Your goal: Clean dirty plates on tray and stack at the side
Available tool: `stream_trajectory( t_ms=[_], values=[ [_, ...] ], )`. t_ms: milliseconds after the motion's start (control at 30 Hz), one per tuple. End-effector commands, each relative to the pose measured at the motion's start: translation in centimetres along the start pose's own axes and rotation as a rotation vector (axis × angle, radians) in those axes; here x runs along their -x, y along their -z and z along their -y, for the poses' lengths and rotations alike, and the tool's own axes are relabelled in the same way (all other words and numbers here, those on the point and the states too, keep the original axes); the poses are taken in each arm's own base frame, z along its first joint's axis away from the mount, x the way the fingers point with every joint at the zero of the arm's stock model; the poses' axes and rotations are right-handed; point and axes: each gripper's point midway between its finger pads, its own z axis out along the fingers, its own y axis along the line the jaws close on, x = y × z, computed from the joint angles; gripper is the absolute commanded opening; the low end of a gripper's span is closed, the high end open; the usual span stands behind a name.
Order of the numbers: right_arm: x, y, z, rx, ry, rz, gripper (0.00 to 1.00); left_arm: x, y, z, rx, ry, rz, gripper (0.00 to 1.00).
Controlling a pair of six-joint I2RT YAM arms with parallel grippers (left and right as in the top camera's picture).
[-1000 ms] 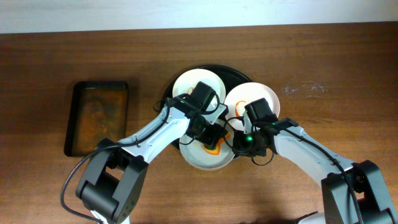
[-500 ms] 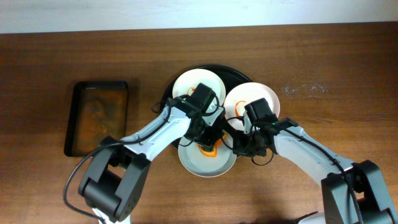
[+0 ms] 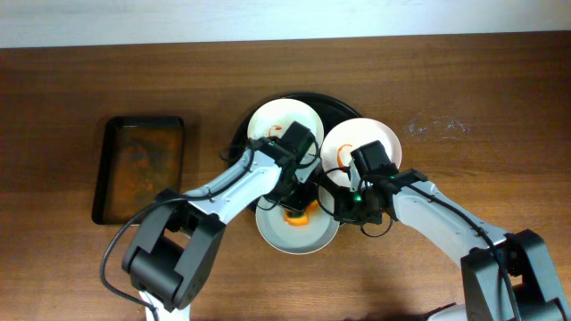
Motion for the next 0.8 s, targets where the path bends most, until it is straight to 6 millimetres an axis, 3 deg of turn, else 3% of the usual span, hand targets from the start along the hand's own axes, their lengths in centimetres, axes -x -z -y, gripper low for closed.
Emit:
stream_trajectory(
  t_ms=[0, 233, 367, 500, 600, 767],
  values=[
    [-0.4, -0.3, 0.3, -0.023, 0.0, -0.012, 0.04, -1.0, -0.9, -6.4, 0.192, 0.098, -0.042, 0.01],
    [-0.4, -0.3, 0.3, -0.023, 0.0, -0.012, 0.04, -0.5, 0.2, -10.0, 0.305, 0.144, -0.01, 0.01],
    [-0.5, -0.3, 0.4, -0.024, -0.001, -0.015, 0.04, 0.5, 1.2, -10.2, 0.311, 0.151, 0.01, 0.01],
    [-0.5, -0.3, 0.6, -0.034, -0.002, -0.014, 0.04, 2.5, 3.6, -9.9, 0.33, 0.15, 0.052, 0.01],
    [-0.3, -0.3, 1.0, -0.057, -0.002, -0.002, 0.04, 4.3, 6.8, -9.3, 0.322, 0.172, 0.108, 0.01],
    [0.1, -0.2, 1.7, -0.099, 0.001, 0.021, 0.04, 5.5, 10.4, -8.1, 0.301, 0.163, 0.173, 0.01]
  ],
)
